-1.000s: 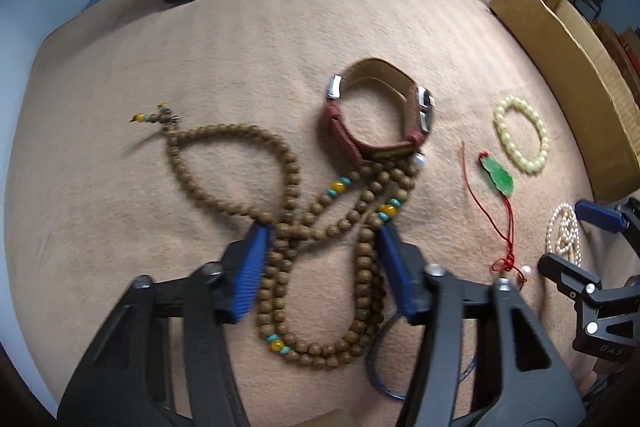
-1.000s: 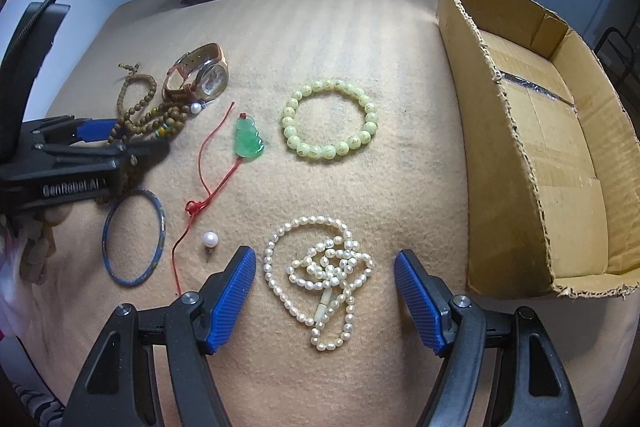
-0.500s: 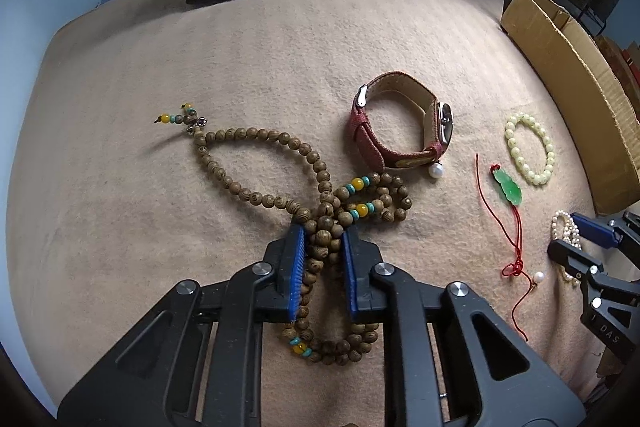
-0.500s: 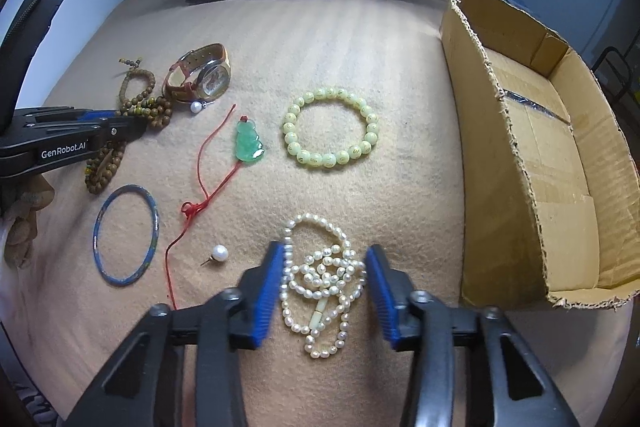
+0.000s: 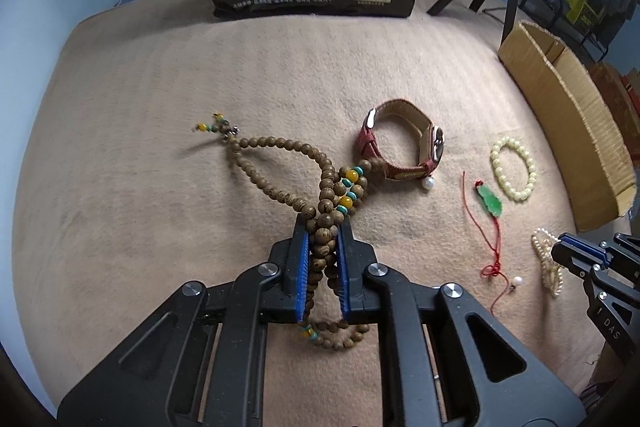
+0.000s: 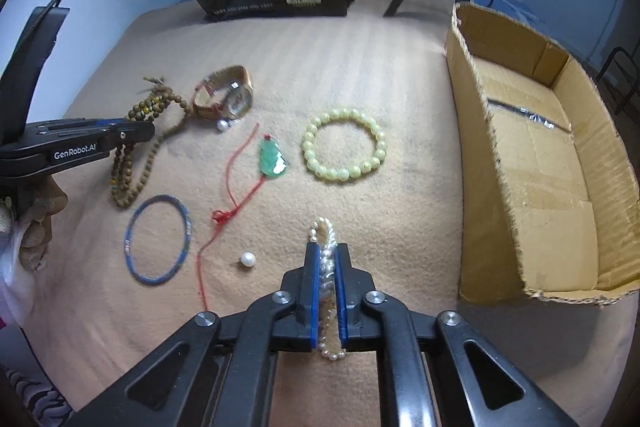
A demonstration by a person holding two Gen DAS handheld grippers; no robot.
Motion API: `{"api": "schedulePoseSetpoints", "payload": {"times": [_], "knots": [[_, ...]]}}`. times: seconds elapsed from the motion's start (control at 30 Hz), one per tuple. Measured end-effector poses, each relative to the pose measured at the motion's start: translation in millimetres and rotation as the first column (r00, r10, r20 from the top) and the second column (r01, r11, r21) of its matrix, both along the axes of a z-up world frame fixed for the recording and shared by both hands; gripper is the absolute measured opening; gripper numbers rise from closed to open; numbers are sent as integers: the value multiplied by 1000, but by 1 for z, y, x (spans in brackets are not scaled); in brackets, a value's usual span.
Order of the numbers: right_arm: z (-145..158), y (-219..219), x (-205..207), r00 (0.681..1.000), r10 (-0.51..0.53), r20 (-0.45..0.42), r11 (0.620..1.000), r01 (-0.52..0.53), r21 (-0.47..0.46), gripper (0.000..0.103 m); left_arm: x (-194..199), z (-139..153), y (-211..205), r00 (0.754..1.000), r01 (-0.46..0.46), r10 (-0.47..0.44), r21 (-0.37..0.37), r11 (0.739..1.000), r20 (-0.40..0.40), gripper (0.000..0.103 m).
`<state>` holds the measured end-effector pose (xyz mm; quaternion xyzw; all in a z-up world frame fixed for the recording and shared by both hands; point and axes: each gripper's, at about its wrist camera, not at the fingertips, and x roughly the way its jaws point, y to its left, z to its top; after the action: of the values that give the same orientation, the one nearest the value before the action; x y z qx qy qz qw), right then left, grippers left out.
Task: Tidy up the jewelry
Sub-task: 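Close the left tool on the brown mala while the right tool grips the pearl necklace, then lift and carry the mala in the left tool while the right carries pearls to the box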
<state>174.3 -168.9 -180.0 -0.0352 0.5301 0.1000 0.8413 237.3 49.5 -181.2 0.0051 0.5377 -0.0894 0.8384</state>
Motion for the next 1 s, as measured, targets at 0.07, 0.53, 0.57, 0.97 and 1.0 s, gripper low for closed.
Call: {"api": "schedulePoseSetpoints", "payload": {"times": [0.07,0.53,0.57,0.97,1.0], "knots": [[7,1,-1,1000,8,17,1000,-8,4,4,-2,7,3,1000,-6,6,-8,1000,9,10],[62,-8,-12,990,13,139,997,-23,71,4,-23,72,6,993,-26,36,-87,996,115,10],[66,-11,-14,989,10,149,997,-22,75,4,-25,77,5,992,-25,37,-93,995,123,10],[107,-50,-24,969,-44,245,996,23,88,4,-45,126,-26,981,34,-3,-156,987,196,10],[110,-53,-25,966,-51,252,996,29,89,4,-47,129,-30,979,43,-10,-159,986,202,10]]}}
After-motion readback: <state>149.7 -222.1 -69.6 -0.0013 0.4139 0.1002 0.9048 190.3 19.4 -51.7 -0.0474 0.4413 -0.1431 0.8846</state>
